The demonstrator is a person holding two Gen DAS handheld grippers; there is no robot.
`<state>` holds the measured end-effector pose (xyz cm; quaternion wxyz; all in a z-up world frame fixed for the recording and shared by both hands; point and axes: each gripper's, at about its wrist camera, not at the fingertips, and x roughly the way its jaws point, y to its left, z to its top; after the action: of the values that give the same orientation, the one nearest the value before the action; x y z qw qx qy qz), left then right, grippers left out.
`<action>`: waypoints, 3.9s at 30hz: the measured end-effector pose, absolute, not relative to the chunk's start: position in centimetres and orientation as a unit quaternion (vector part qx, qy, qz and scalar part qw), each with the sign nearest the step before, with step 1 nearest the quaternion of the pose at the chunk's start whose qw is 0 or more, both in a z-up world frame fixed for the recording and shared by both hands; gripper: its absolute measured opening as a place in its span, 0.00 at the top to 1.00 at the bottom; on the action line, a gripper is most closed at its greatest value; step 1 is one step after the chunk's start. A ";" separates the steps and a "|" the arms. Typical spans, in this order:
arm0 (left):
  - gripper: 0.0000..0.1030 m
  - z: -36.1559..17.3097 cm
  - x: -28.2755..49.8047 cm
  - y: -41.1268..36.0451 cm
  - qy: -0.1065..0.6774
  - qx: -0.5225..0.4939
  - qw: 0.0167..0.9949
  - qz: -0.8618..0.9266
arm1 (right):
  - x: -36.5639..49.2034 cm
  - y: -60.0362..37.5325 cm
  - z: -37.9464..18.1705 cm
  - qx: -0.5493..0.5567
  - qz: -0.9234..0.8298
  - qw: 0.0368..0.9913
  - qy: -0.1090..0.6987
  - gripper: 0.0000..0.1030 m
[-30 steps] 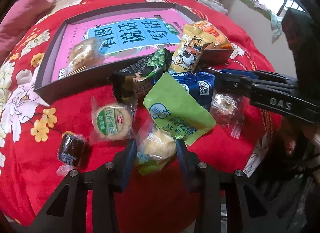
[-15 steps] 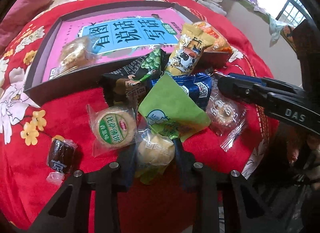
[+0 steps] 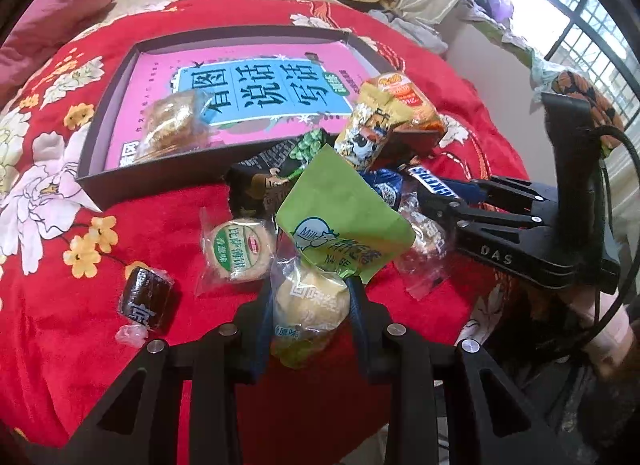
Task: Organize snacks
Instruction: 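Lift both held snacks and carry them toward the tray, then hold the bread bag and Snickers bar above the tray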
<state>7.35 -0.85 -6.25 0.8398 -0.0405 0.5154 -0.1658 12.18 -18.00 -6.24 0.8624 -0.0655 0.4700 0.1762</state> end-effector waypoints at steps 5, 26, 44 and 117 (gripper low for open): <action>0.66 -5.1 7.1 -0.2 0.503 -0.052 0.847 -0.161 | 11.6 -20.6 -4.3 0.027 0.196 0.870 0.452 0.71; 0.66 -0.2 6.6 2.5 0.461 -0.072 0.876 -0.117 | 9.4 -21.0 0.1 0.083 0.232 0.893 0.376 0.71; 0.66 2.2 7.1 1.3 0.448 -0.060 0.886 -0.103 | 8.9 -21.3 1.7 0.083 0.240 0.905 0.341 0.71; 0.66 0.0 16.8 0.5 0.456 -0.075 0.883 -0.080 | 14.4 -21.8 1.8 0.093 0.213 0.914 0.334 0.71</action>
<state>16.76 0.51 0.04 0.8831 -0.0746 0.4563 -0.0797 14.35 -21.78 1.82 0.9136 0.0927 0.3337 0.2130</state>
